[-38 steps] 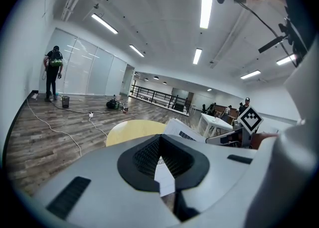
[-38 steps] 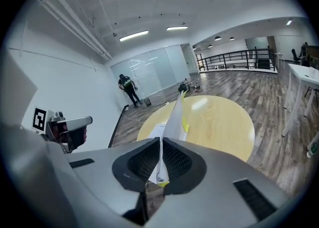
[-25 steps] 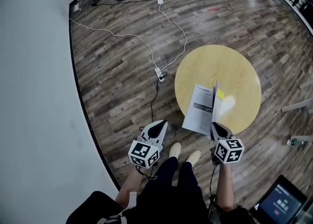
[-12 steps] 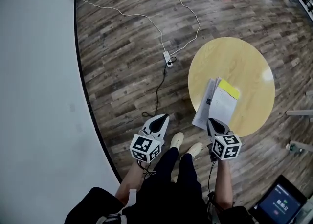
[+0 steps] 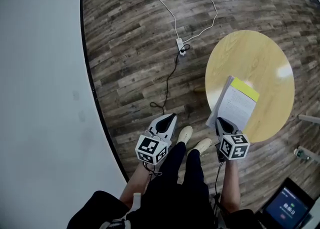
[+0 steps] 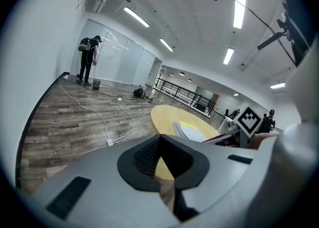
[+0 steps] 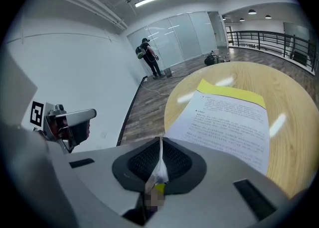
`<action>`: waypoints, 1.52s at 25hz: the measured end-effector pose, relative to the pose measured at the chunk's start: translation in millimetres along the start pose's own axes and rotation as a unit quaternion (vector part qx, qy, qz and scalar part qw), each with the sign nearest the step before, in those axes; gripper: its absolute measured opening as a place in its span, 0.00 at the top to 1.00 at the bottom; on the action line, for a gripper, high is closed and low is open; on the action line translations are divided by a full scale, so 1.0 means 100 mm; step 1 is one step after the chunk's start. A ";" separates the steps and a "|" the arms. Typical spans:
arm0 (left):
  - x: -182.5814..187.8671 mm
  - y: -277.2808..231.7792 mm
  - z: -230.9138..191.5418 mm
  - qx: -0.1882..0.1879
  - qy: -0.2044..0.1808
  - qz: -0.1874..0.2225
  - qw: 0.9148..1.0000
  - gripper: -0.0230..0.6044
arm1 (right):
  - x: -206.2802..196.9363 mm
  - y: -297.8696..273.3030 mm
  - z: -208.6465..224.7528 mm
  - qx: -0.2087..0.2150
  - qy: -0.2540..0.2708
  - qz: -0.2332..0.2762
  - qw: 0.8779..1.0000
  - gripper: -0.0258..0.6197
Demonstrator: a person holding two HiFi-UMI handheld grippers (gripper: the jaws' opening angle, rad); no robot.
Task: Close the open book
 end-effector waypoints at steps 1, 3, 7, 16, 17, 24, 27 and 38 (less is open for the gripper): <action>-0.02 0.00 -0.03 0.003 0.003 0.000 1.000 0.97 | -0.02 -0.04 0.01 -0.001 0.001 -0.006 1.000 0.92; -0.06 0.00 -0.08 0.006 0.009 0.000 1.000 0.97 | -0.06 -0.11 0.02 -0.001 0.003 -0.015 1.000 0.92; -0.16 0.01 -0.17 0.012 0.018 -0.003 1.000 0.97 | -0.13 -0.23 0.01 -0.003 0.006 -0.029 1.000 0.92; -0.26 0.00 -0.26 0.020 0.031 -0.005 0.999 0.97 | -0.17 -0.29 0.01 0.004 -0.003 -0.034 0.999 0.92; -0.25 0.01 -0.25 0.021 0.030 -0.005 0.999 0.97 | -0.16 -0.29 0.01 0.005 -0.006 -0.034 0.999 0.92; -0.08 0.08 -0.19 0.022 0.016 0.001 1.000 0.97 | -0.10 -0.20 -0.06 0.030 -0.048 -0.017 0.998 0.91; 0.01 0.11 -0.15 0.020 0.007 0.007 1.000 0.97 | -0.03 -0.14 -0.18 0.048 -0.035 -0.012 0.998 0.74; 0.19 0.18 0.19 0.002 -0.021 0.023 1.000 0.97 | 0.08 0.20 -0.25 0.046 -0.016 0.020 0.999 0.61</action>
Point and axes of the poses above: the fingertips, and each gripper's own axes: y backward along the fingers, z to its right, x out of its top, the point moved 1 cm from there along y, backward along the fingers, and after that the axes turned 3 degrees about -x, right-handed, at the moved point
